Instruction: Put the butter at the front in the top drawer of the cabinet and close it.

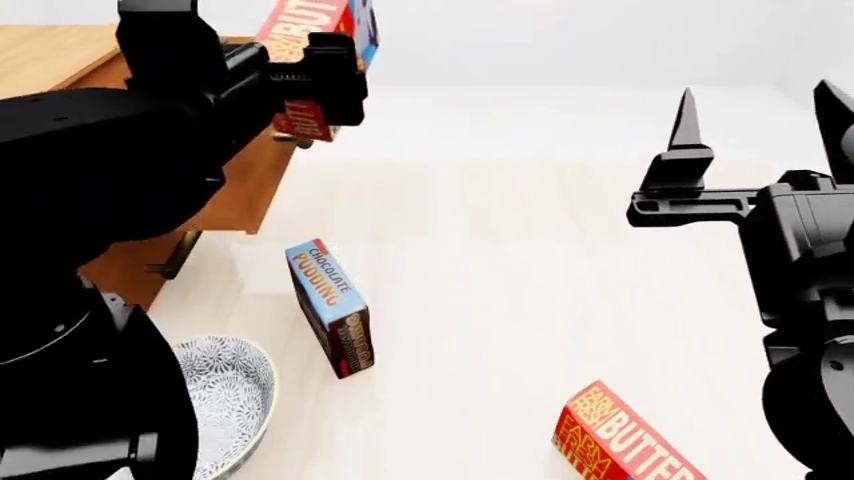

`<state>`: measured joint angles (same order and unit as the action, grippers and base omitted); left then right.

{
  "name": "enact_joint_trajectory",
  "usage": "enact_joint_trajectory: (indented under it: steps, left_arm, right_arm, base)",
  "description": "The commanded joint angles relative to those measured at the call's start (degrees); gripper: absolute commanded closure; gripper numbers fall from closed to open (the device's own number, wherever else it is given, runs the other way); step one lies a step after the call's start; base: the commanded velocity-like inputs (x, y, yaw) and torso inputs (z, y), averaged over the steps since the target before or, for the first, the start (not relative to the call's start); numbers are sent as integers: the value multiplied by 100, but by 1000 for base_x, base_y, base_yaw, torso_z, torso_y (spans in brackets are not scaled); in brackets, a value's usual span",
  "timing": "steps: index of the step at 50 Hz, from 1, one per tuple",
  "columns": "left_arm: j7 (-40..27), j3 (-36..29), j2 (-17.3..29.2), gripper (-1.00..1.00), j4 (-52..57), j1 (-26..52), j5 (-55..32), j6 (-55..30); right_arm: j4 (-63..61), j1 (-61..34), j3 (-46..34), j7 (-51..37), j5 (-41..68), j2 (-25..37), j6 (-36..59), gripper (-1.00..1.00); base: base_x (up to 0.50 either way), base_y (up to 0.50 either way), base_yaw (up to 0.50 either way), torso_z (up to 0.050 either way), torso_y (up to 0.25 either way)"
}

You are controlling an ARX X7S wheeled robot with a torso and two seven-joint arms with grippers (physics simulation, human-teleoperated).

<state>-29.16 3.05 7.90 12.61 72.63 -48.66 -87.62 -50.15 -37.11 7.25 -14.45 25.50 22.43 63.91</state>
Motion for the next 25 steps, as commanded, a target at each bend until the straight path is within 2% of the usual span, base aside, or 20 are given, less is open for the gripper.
enact_joint_trajectory:
  steps: [1, 6, 12, 17, 23, 25]
  left_arm:
    - [-1516, -12, 501, 100, -557, 517, -1368, -141]
    - [-1618, -450, 710, 100, -1186, 1098, -1143, -84]
    - [-1597, -695, 739, 100, -1842, 1828, -1098, -27]
    - [-1027, -1325, 802, 100, -2889, 2652, -643, 425]
    - [-120, -2421, 662, 100, -5050, 3734, 422, 1466]
    - [276, -2766, 490, 100, -6126, 4150, 836, 2033]
  right_arm:
    - [66, 45, 82, 33, 98, -113, -132, -100]
    - [134, 146, 52, 65, 67, -115, -301, -100]
    - [172, 230, 50, 66, 59, -124, -392, -100]
    - [181, 258, 50, 72, 75, -116, -416, -100]
    - [250, 394, 7, 96, 25, -121, -604, -100]
    - [286, 456, -7, 101, 1, -126, -675, -100]
  base:
    - [0, 0, 0, 0, 10]
    - [0, 0, 0, 0, 0]
    - [0, 0, 0, 0, 2]
    - [0, 0, 0, 2, 2]
    - [0, 0, 0, 0, 2]
    - [0, 0, 1, 0, 0]
